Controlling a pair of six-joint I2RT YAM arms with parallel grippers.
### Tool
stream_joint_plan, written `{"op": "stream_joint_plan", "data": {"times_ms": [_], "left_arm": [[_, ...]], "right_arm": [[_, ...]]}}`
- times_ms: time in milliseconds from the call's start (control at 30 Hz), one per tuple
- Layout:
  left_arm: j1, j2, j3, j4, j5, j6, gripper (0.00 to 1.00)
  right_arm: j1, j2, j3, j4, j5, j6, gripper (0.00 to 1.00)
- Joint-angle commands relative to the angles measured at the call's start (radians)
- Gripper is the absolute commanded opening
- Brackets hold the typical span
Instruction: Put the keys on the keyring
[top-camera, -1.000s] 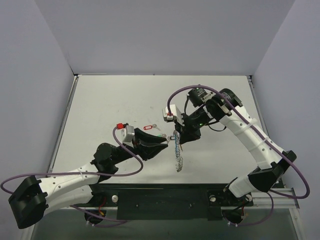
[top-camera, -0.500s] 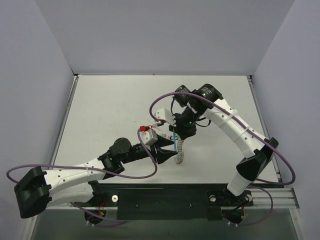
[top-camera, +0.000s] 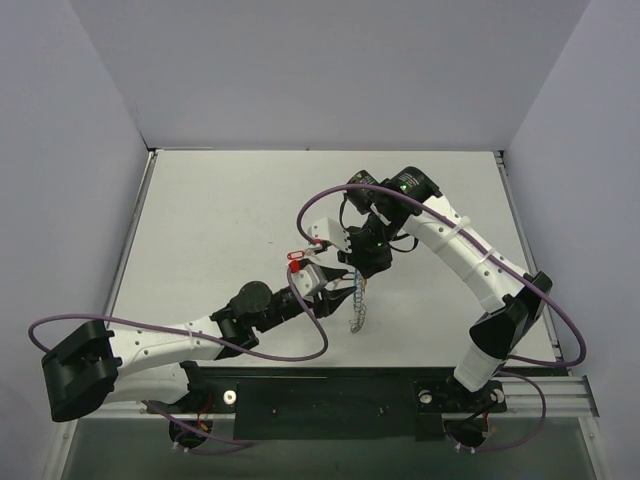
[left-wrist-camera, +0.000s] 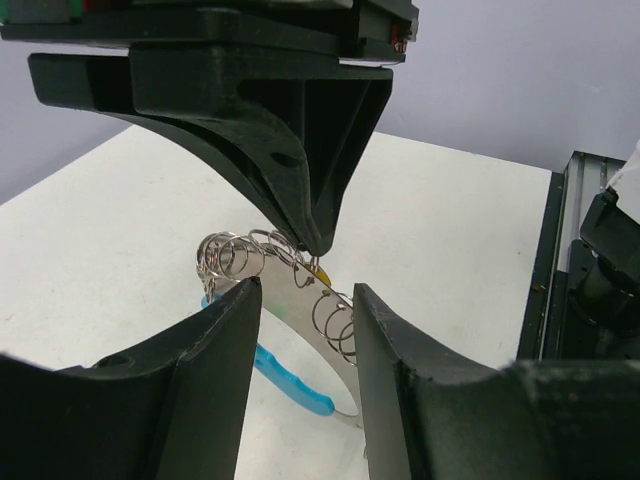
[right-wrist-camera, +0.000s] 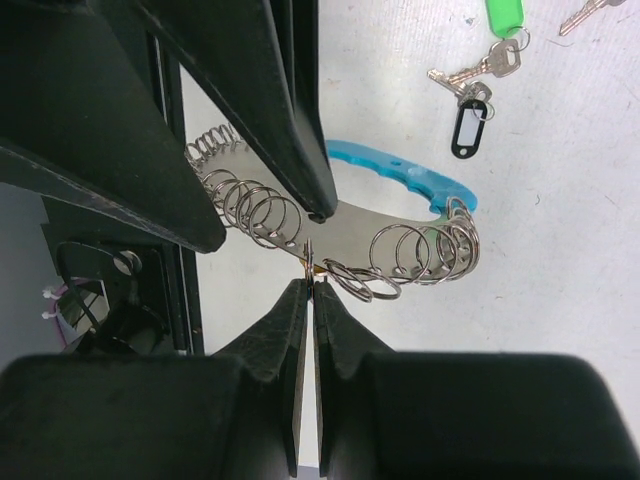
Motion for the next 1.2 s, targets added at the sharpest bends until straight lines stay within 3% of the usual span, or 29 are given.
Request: {"op": "stream_joint_plan", "data": {"times_ms": [0,433,1000,1167], "left_arm": [[0.018,0.015,-0.004,0.125,-0.005,0.034,0.51],[0.064,0.093,0.038,0.171,0.139,-0.035,0.38],[0.067,0.114,0.056,0.162,0.181,-0.057,0.28],[0.068,0.119,0.07,0.134,0.181,-0.057,0.17]], "right_arm": [[0.007,-0.025,0.024,-0.216,-0.04,-0.026,0.0],[0.005,-0.043,0.021,-0.214,-0.085,-0.045,0.0],[0.007,-0.047,0.019,-0.22,-0.111,-0.057,0.0],[0.007,-0.047,0.019,-0.223,-0.122,-0.06,0.0]]}}
